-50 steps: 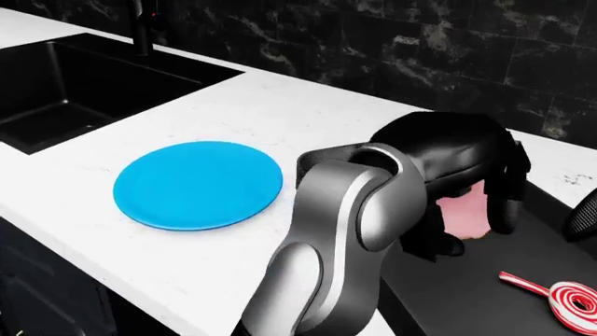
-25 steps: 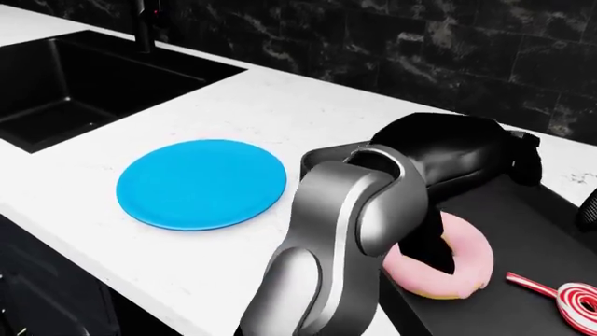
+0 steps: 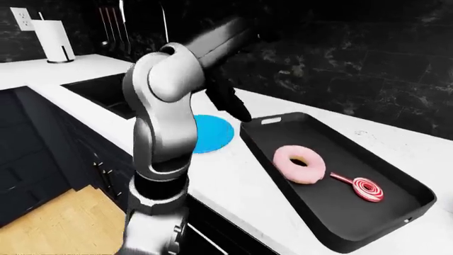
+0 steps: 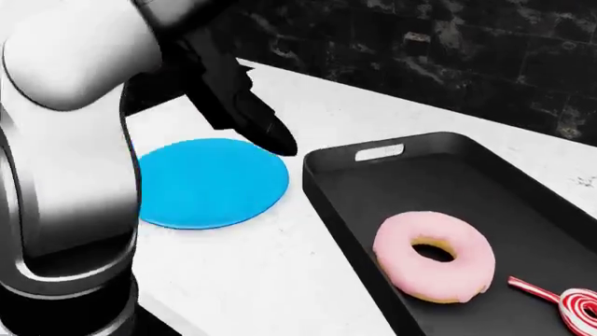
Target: Move the dessert items from the plate to the tray.
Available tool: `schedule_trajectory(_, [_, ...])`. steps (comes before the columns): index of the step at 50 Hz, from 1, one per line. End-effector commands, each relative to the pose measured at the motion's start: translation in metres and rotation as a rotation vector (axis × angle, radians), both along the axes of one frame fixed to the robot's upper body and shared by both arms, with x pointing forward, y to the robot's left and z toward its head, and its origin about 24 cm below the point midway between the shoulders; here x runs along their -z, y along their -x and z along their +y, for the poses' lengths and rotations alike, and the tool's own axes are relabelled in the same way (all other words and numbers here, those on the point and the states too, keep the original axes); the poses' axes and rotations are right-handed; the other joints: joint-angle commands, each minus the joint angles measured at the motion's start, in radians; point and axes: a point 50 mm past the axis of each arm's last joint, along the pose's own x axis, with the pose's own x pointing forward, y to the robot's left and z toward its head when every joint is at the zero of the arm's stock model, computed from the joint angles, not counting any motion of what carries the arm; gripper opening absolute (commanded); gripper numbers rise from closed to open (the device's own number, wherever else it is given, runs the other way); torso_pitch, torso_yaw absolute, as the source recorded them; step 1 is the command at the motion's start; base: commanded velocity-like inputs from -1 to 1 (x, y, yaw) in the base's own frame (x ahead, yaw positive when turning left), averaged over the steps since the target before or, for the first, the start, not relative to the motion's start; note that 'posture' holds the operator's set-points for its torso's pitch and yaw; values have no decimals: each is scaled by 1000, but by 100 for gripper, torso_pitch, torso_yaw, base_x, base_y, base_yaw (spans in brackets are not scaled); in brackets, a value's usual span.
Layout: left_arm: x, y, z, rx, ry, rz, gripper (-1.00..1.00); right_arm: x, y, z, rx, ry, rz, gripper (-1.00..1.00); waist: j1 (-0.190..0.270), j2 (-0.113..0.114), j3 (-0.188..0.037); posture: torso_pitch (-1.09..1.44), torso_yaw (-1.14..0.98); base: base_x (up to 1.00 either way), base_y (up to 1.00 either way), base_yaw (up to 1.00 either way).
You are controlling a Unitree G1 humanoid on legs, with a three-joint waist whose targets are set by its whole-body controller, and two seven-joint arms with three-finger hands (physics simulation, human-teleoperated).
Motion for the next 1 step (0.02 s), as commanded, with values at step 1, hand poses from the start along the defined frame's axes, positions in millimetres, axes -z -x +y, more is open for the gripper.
schedule_trajectory(1, [-6,7,10,-28,19,-31,62,-6,9,-6,14,-12,-48,100,1,-8,-4,-41,49,0,0,0])
